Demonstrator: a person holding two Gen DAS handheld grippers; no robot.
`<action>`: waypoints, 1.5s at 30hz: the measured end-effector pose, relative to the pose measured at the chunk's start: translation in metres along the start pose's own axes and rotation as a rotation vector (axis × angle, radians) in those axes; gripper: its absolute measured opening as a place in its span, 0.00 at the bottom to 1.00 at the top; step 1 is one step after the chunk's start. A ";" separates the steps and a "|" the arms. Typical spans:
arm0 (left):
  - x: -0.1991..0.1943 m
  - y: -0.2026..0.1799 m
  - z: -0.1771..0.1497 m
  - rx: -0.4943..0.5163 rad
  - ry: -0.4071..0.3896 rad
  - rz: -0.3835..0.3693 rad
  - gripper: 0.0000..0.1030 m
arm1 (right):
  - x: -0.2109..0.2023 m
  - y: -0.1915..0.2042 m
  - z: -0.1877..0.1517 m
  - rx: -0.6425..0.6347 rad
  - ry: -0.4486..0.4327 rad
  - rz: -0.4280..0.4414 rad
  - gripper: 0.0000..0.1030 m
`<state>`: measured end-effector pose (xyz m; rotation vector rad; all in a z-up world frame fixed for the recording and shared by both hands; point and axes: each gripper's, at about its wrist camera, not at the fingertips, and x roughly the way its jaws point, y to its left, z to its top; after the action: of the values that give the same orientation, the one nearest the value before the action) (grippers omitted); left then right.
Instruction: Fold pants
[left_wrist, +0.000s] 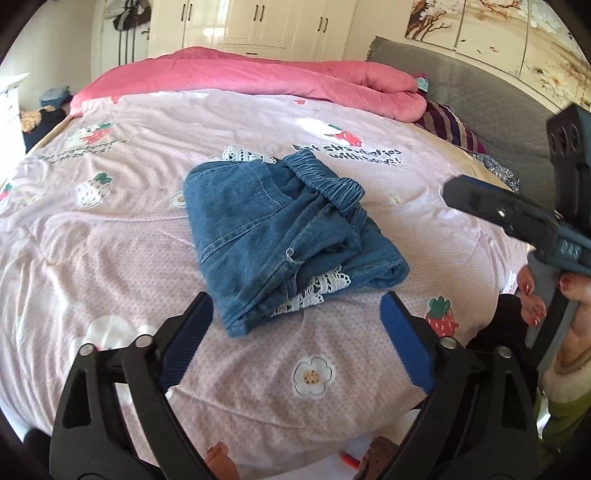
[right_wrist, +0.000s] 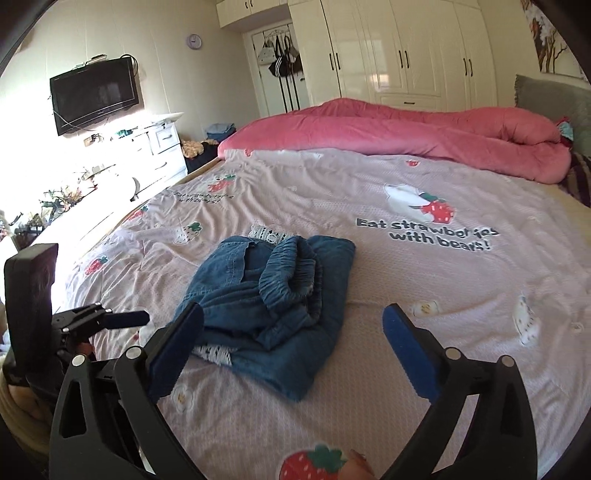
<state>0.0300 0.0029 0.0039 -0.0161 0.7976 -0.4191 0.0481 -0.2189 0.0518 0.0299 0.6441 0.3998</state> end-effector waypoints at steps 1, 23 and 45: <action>-0.002 -0.001 -0.002 -0.003 -0.002 0.005 0.88 | -0.003 0.001 -0.003 -0.005 0.000 -0.003 0.95; -0.022 0.006 -0.051 -0.107 -0.001 0.146 0.91 | -0.010 0.027 -0.065 -0.031 0.061 -0.081 0.96; -0.020 0.004 -0.068 -0.116 0.000 0.175 0.91 | -0.004 0.027 -0.085 -0.037 0.085 -0.112 0.96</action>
<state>-0.0281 0.0237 -0.0306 -0.0539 0.8150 -0.2075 -0.0146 -0.2038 -0.0097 -0.0587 0.7182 0.3065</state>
